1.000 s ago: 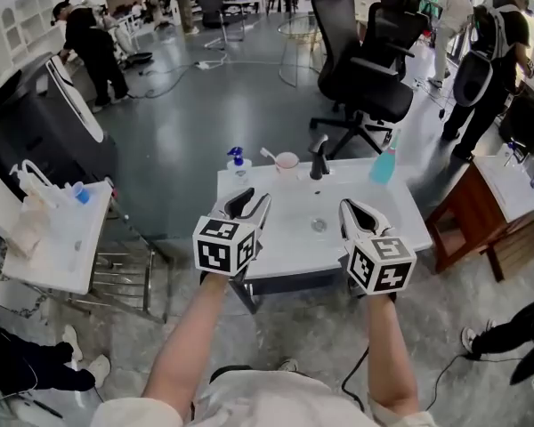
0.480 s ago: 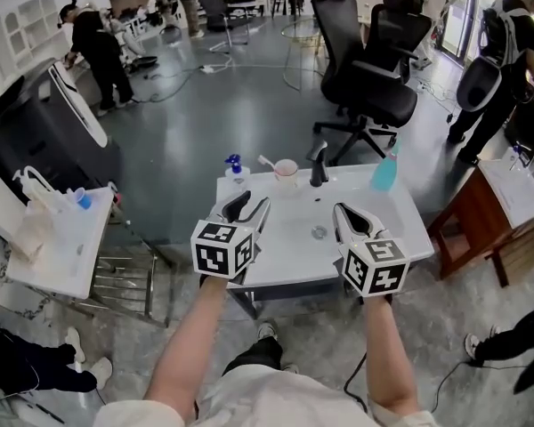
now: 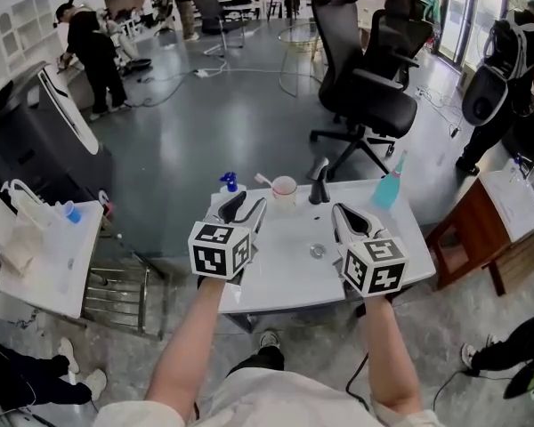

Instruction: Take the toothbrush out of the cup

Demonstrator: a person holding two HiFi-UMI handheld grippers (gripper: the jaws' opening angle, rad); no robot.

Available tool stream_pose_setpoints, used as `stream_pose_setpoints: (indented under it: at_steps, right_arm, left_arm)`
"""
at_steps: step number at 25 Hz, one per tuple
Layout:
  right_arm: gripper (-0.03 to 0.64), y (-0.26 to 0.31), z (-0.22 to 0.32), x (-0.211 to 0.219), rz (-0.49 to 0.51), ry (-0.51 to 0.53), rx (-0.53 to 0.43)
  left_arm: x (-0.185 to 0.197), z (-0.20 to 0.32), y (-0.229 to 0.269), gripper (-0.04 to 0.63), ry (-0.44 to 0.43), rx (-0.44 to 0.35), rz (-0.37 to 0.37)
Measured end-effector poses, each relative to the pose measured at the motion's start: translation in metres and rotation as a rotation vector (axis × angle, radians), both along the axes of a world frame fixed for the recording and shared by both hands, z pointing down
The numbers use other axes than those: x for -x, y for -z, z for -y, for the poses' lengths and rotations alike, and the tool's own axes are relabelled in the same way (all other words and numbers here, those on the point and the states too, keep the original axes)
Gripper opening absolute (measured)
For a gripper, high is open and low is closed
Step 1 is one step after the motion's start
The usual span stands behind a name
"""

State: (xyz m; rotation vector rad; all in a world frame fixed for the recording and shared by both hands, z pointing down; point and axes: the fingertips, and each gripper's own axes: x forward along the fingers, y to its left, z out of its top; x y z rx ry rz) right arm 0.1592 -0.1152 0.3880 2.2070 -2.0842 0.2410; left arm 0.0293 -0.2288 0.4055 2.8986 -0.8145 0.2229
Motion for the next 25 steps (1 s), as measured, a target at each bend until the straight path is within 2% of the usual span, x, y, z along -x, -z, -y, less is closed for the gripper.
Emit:
stream_pose_setpoints:
  at_steps: [13, 25]
  right_arm:
    - [0.003, -0.001, 0.115, -0.013, -0.002, 0.029, 0.030]
    - [0.003, 0.000, 0.162, -0.024, -0.013, -0.001, 0.063]
  left_arm:
    - [-0.016, 0.109, 0.002, 0.179, 0.010, 0.006, -0.007]
    - [-0.033, 0.150, -0.005, 0.178, -0.042, 0.028, -0.011]
